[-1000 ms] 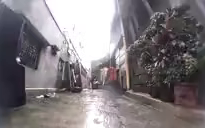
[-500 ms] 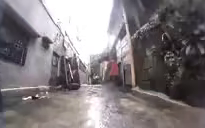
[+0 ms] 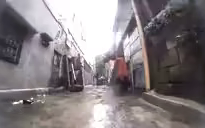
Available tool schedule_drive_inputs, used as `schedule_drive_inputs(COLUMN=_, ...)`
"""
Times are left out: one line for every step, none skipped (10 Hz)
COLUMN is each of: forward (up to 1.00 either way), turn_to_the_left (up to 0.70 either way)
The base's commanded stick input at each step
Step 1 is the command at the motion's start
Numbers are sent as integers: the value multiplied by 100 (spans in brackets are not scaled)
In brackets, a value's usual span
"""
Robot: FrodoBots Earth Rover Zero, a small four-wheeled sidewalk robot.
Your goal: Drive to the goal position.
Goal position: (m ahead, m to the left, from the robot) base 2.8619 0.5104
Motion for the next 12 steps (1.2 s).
schedule_drive_inputs(forward=99, turn_to_the_left=0)
schedule_drive_inputs(forward=99, turn_to_the_left=22)
schedule_drive_inputs(forward=99, turn_to_the_left=16)
schedule_drive_inputs(forward=99, turn_to_the_left=4)
schedule_drive_inputs(forward=99, turn_to_the_left=0)
schedule_drive_inputs(forward=99, turn_to_the_left=0)
schedule_drive_inputs(forward=99, turn_to_the_left=0)
schedule_drive_inputs(forward=99, turn_to_the_left=0)
schedule_drive_inputs(forward=99, turn_to_the_left=0)
schedule_drive_inputs(forward=99, turn_to_the_left=0)
schedule_drive_inputs(forward=99, turn_to_the_left=0)
schedule_drive_inputs(forward=99, turn_to_the_left=0)
